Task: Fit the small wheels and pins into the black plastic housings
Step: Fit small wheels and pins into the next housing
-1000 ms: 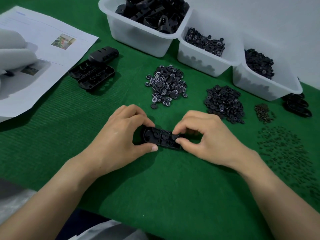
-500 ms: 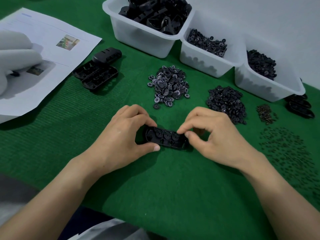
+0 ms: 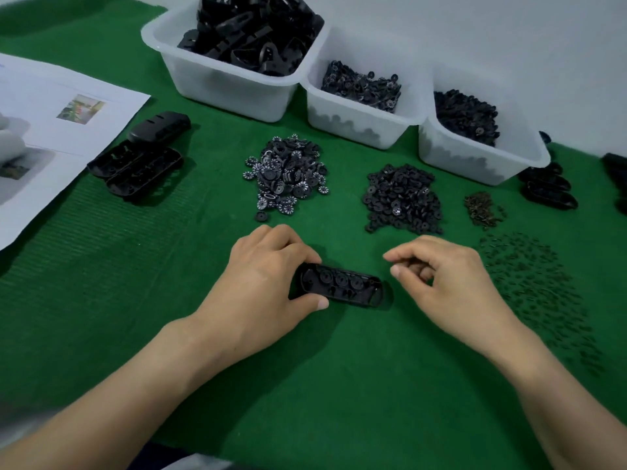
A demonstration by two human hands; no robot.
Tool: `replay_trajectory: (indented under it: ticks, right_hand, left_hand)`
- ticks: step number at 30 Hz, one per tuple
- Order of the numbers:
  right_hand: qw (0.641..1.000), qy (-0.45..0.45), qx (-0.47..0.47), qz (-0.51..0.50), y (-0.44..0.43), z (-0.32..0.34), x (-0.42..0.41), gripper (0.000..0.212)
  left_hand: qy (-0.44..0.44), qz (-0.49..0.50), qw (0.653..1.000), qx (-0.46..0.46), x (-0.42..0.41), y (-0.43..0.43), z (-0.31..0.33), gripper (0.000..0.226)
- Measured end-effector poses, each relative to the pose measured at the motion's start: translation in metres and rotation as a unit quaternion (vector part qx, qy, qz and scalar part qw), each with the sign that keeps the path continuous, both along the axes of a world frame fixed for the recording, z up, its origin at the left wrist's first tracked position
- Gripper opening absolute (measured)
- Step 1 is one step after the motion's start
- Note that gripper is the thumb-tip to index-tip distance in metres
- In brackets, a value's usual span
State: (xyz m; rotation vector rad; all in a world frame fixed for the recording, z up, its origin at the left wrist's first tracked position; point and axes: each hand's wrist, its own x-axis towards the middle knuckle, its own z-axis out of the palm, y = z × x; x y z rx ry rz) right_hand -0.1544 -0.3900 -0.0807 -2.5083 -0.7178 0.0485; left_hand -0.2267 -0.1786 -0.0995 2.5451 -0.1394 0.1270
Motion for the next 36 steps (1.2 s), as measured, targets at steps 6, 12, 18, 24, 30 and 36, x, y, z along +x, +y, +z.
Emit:
replay_trajectory:
  ticks: [6, 12, 18, 24, 30, 36]
  right_hand:
    - [0.991, -0.034, 0.007, -0.127, -0.025, 0.005, 0.031, 0.017]
    - [0.983, 0.016, -0.091, -0.161, -0.031, 0.006, 0.071, 0.027]
    - [0.992, 0.046, -0.059, -0.103, -0.015, 0.01, 0.068, 0.022]
    - [0.996, 0.085, 0.016, -0.01, -0.006, 0.008, 0.037, 0.022]
    - [0.991, 0.09, 0.078, -0.065, -0.025, 0.015, 0.031, 0.026]
    - [0.992, 0.124, -0.027, -0.025, -0.028, 0.012, 0.023, 0.017]
  left_hand:
    - [-0.005, -0.04, 0.999, -0.006, 0.025, -0.04, 0.001, 0.043]
    - [0.011, -0.061, 0.997, -0.047, 0.034, -0.051, -0.004, 0.044]
    - [0.021, -0.063, 0.995, -0.07, 0.031, -0.044, -0.005, 0.046]
    - [0.029, -0.069, 0.995, -0.06, 0.029, -0.04, -0.002, 0.056]
    - [0.033, -0.071, 0.995, -0.068, 0.028, -0.037, -0.002, 0.056]
    - [0.046, -0.118, 0.988, -0.087, 0.028, -0.03, -0.002, 0.048]
